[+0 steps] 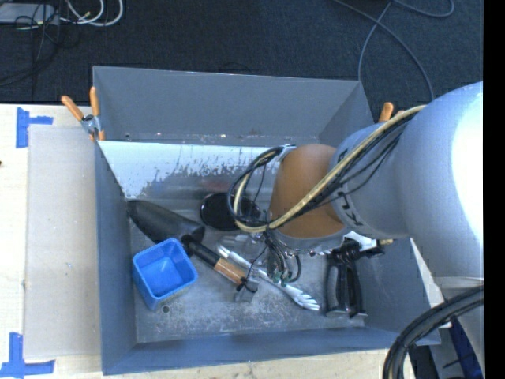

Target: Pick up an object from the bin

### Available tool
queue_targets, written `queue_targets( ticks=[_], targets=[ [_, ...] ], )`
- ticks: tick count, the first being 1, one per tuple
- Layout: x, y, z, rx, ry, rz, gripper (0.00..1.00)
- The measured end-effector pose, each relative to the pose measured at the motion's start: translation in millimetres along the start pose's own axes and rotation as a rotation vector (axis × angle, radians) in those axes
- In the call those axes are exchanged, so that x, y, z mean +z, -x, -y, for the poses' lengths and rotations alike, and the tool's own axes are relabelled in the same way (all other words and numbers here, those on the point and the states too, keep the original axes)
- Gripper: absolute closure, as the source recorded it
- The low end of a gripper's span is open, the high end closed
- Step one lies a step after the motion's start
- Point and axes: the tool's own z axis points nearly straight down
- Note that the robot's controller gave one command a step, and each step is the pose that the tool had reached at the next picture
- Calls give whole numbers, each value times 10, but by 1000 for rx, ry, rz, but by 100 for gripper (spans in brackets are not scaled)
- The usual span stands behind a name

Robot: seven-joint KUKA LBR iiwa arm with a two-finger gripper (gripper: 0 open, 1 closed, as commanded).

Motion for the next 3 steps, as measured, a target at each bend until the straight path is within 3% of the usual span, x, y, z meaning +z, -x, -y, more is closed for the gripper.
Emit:
queue_targets(
  ticks=[1,2,3],
  targets=[
    [-47,-77,-80,-124,-4,-9,100],
    [-54,-84,-88,-136,-4,-10,100],
    [-327,-98,-75,-135,-7,-16,100]
  ],
)
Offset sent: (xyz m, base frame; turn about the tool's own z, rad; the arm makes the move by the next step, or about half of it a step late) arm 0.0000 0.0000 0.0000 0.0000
